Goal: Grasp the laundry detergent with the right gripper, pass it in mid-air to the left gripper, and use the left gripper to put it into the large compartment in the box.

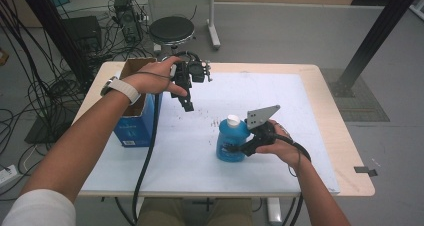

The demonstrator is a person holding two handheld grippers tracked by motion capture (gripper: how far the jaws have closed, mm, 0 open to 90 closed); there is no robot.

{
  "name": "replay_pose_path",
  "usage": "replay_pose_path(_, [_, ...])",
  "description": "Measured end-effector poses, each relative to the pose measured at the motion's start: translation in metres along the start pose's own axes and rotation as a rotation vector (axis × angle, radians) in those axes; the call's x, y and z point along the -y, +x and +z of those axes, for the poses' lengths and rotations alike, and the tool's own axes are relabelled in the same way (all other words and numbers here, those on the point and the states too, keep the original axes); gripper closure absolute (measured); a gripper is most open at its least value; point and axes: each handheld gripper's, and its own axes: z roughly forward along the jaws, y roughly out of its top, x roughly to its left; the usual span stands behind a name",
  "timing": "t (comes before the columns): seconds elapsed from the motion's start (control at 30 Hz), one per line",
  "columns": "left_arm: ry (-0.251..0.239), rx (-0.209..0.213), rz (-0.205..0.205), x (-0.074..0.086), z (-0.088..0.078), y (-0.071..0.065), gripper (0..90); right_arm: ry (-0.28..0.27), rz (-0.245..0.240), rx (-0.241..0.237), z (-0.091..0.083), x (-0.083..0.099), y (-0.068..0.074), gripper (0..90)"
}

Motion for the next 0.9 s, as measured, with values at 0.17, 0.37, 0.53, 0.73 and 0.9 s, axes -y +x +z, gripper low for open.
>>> replay_pose_path(0.17, [0.000,0.001,0.000,-0.0001,0.0002,0.0000,12.3,-0.006,0.001,0.001,0.0007,0.0011,0.0001,38.5])
replay_pose_path(0.37, [-0.001,0.003,-0.006,-0.0001,0.0007,0.0000,12.3,-0.011,-0.001,0.003,0.0012,0.0019,-0.0003,39.1])
replay_pose_path(0.53, [0.001,0.003,-0.002,0.0003,0.0014,0.0006,12.3,-0.018,0.002,0.002,0.0015,0.0028,-0.0007,40.3])
replay_pose_path(0.73, [0.003,0.006,-0.007,0.0007,0.0018,0.0005,12.4,-0.019,0.000,0.001,0.0026,0.0031,-0.0012,40.7])
replay_pose_path(0.9, [0.004,0.005,-0.005,0.0006,0.0023,0.0008,12.4,-0.021,0.001,0.002,0.0030,0.0036,-0.0011,41.0])
